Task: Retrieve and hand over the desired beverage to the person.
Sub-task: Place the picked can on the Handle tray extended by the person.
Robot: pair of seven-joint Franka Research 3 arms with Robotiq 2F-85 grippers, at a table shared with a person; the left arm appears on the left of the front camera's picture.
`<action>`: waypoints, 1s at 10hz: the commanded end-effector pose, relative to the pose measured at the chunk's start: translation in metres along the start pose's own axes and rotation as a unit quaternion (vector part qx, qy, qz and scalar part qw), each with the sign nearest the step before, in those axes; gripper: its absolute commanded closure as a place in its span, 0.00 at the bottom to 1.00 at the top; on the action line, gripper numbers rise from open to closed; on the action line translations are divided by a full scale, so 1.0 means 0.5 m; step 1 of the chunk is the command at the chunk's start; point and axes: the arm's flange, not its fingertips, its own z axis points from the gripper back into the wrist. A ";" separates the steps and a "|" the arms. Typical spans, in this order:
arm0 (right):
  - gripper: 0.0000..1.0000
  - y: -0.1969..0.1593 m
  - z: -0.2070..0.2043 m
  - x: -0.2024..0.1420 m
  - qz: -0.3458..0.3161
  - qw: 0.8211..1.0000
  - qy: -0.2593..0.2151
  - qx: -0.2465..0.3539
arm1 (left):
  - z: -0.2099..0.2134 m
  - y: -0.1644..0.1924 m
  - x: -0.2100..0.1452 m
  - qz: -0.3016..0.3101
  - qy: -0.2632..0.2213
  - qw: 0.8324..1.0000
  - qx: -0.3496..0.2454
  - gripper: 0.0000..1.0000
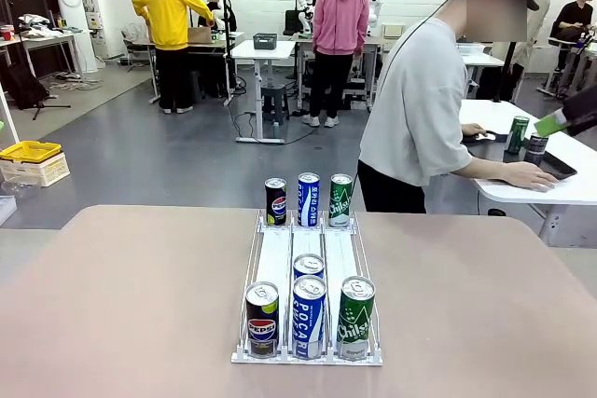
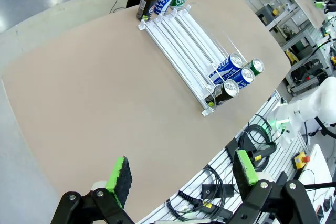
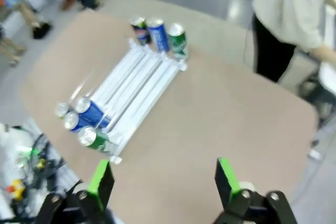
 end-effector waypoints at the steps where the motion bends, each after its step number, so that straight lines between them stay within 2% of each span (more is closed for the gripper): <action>1: 0.00 -0.032 -0.040 -0.032 -0.007 0.998 0.005 0.070 | 0.000 0.001 -0.003 -0.004 0.002 1.000 -0.001 0.00; 4: 0.00 -0.056 -0.045 -0.086 -0.030 0.997 0.002 0.072 | 0.000 0.001 -0.003 -0.004 0.002 1.000 -0.001 0.00; 7: 0.00 -0.039 -0.043 -0.110 -0.011 0.998 0.012 0.063 | 0.000 0.001 -0.003 -0.004 0.002 1.000 -0.001 0.00; 8: 0.00 -0.060 -0.035 -0.086 -0.036 0.997 0.011 0.065 | 0.000 0.001 -0.003 -0.004 0.002 1.000 -0.001 0.00; 10: 0.00 -0.060 -0.035 -0.086 -0.036 0.997 0.011 0.065 | 0.000 0.001 -0.003 -0.004 0.002 1.000 -0.001 0.00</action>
